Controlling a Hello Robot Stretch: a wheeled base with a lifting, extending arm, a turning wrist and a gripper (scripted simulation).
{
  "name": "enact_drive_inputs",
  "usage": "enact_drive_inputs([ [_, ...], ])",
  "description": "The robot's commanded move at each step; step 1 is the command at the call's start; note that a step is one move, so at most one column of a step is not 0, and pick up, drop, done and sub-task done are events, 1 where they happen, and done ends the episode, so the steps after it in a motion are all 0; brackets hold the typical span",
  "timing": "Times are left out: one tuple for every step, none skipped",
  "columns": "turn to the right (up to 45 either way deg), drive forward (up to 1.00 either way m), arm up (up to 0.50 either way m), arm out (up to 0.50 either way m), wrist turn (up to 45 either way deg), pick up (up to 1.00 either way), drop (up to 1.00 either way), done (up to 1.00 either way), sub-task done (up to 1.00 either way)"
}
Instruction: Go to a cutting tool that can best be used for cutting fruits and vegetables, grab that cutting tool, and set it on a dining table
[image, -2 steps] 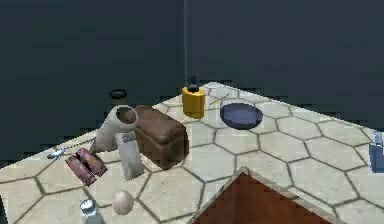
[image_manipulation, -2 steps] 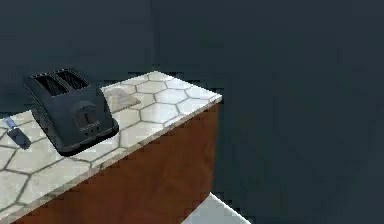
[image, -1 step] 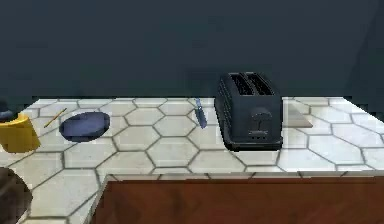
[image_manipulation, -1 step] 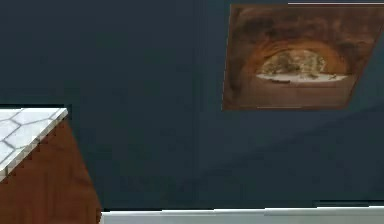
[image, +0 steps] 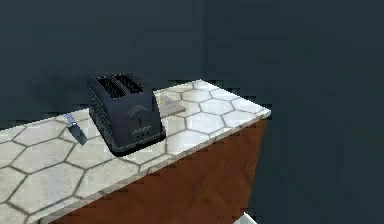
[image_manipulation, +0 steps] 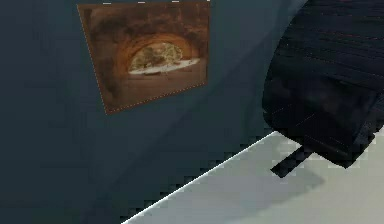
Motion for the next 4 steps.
enact_drive_inputs([
  [3.0,0.0,0.0,0.0,0.0,0.0,0.0,0.0,0.0],
  [0.0,0.35,0.0,0.0,0.0,0.0,0.0,0.0,0.0],
  [-45.0,0.0,0.0,0.0,0.0,0.0,0.0,0.0,0.0],
  [-45.0,0.0,0.0,0.0,0.0,0.0,0.0,0.0,0.0],
])
